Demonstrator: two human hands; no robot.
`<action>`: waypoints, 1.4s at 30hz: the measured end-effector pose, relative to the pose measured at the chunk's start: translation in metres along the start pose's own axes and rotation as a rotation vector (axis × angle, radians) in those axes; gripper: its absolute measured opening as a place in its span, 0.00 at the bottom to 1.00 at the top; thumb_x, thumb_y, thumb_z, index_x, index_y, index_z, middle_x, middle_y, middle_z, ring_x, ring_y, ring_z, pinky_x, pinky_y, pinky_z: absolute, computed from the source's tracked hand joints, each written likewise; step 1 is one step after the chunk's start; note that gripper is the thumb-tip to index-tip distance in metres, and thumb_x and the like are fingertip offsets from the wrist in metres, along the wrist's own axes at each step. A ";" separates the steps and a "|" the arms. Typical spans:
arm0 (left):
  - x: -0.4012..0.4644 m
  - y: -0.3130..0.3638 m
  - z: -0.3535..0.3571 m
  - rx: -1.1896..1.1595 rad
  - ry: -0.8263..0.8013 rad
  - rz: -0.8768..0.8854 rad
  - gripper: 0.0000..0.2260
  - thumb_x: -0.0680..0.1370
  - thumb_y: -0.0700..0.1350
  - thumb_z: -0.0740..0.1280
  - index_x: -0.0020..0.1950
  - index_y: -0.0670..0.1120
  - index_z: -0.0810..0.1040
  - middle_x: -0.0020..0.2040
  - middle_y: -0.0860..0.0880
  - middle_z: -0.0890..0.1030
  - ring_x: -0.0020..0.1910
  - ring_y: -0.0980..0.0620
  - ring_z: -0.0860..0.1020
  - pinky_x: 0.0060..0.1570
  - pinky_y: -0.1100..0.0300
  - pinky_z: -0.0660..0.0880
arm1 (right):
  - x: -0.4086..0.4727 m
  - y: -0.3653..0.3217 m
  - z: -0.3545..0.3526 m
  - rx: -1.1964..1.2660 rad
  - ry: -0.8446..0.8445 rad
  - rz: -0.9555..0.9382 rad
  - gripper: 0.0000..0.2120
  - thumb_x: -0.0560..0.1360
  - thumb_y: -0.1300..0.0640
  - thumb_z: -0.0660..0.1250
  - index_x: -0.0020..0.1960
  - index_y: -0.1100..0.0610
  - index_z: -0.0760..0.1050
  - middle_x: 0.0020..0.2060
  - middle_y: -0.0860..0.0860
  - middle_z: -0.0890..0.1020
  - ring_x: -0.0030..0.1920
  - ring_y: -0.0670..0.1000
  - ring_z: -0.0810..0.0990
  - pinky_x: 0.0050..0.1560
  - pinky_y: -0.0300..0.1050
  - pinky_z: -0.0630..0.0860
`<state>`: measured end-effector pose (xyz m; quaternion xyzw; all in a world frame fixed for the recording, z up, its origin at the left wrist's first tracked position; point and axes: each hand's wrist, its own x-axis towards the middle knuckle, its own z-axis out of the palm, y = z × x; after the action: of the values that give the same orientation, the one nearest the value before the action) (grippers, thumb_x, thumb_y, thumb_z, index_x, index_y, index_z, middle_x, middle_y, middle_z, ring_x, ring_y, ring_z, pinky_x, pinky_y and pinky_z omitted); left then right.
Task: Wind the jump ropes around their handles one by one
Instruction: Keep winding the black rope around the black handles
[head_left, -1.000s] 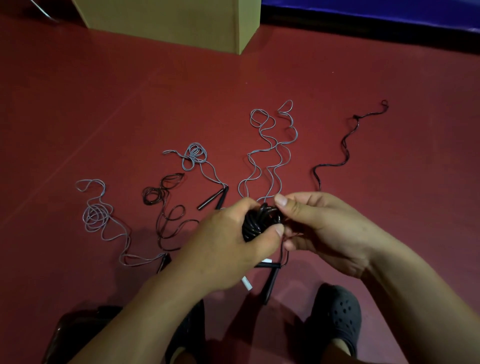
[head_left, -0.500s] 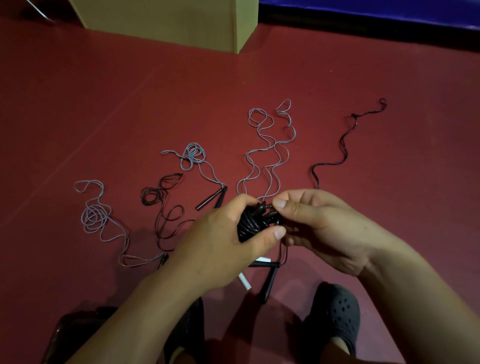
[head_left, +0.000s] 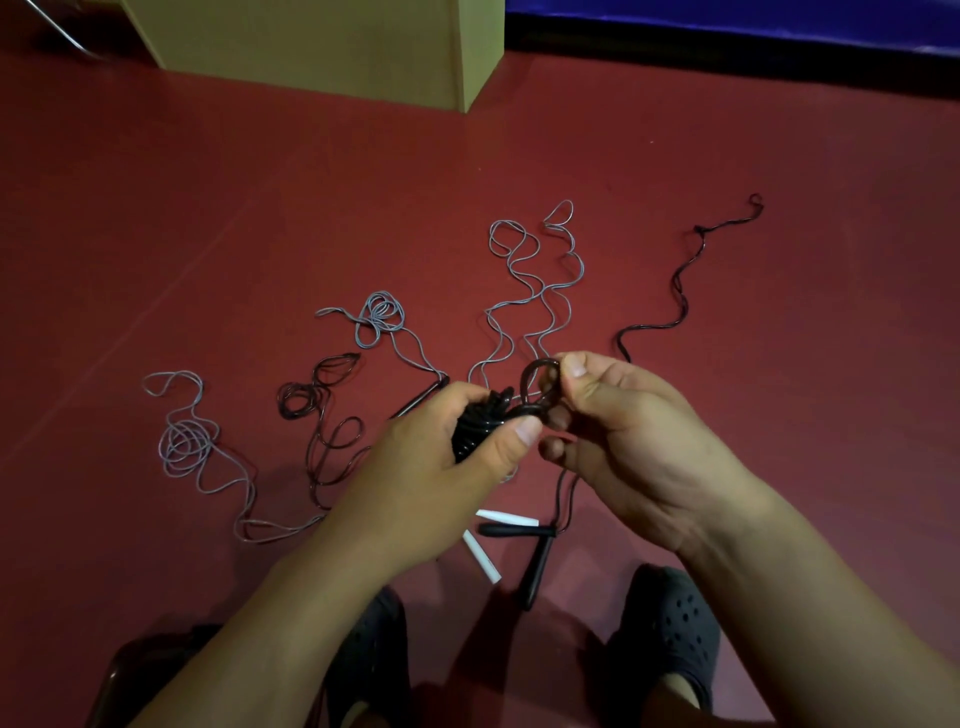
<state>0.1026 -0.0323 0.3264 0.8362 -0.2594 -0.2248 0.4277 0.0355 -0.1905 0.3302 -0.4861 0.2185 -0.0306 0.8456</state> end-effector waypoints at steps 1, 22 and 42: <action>0.001 0.000 -0.001 -0.038 -0.008 -0.013 0.19 0.72 0.70 0.62 0.49 0.57 0.76 0.36 0.62 0.81 0.37 0.62 0.80 0.40 0.62 0.74 | 0.000 0.000 0.001 -0.012 0.009 -0.020 0.05 0.80 0.59 0.60 0.51 0.61 0.72 0.33 0.51 0.70 0.33 0.46 0.67 0.33 0.39 0.69; -0.122 -0.126 -0.108 -0.237 0.411 -0.436 0.16 0.76 0.63 0.66 0.51 0.51 0.79 0.44 0.50 0.84 0.40 0.53 0.81 0.45 0.52 0.78 | 0.030 0.134 0.189 -0.154 -0.436 0.280 0.10 0.79 0.58 0.63 0.47 0.52 0.83 0.39 0.53 0.80 0.40 0.51 0.77 0.41 0.40 0.77; -0.237 -0.413 -0.018 -1.329 1.170 -1.165 0.26 0.78 0.64 0.62 0.70 0.51 0.72 0.61 0.44 0.81 0.55 0.41 0.82 0.50 0.45 0.81 | 0.053 0.415 0.225 -0.644 -0.438 0.846 0.14 0.81 0.53 0.63 0.66 0.51 0.74 0.56 0.48 0.78 0.55 0.47 0.77 0.44 0.43 0.78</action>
<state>0.0321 0.3331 0.0291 0.4079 0.6028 -0.0542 0.6837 0.1062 0.1962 0.0625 -0.5843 0.2118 0.4798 0.6193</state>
